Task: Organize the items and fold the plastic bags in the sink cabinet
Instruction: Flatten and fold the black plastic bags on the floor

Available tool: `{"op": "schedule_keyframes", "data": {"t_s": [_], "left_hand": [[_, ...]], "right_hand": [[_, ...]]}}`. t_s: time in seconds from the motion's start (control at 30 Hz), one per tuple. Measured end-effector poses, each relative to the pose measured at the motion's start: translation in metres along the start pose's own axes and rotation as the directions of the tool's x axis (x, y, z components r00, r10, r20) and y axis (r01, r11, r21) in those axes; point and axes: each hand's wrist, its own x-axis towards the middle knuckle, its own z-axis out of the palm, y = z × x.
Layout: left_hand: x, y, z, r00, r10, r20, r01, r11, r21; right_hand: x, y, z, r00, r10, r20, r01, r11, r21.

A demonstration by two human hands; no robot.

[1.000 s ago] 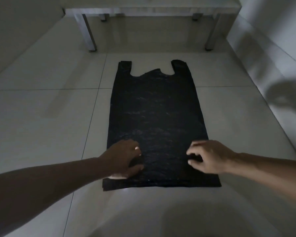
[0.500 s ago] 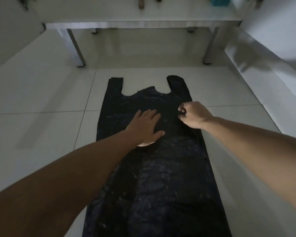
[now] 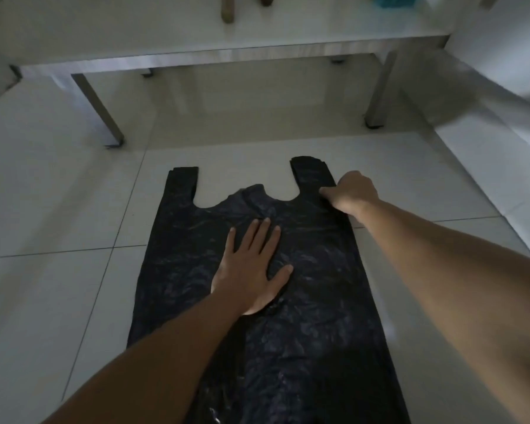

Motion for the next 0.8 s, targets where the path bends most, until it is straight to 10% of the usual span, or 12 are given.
{"op": "schedule_keyframes", "data": {"t_s": [0.37,0.53,0.8], "left_hand": [[0.000,0.002,-0.005,1.000,-0.012,0.025,0.012,1.000,0.017],[0.002,0.003,-0.005,0.999,-0.030,0.024,0.030,1.000,0.007],[0.002,0.001,-0.005,1.000,-0.017,0.019,0.017,1.000,0.002]], "right_hand": [[0.030,-0.045,0.001,0.975,0.046,0.217,-0.083,0.983,0.167],[0.032,-0.053,-0.034,0.797,0.145,0.586,-0.356,0.897,0.262],[0.030,-0.057,-0.057,0.898,0.115,0.426,-0.319,0.835,0.449]]}}
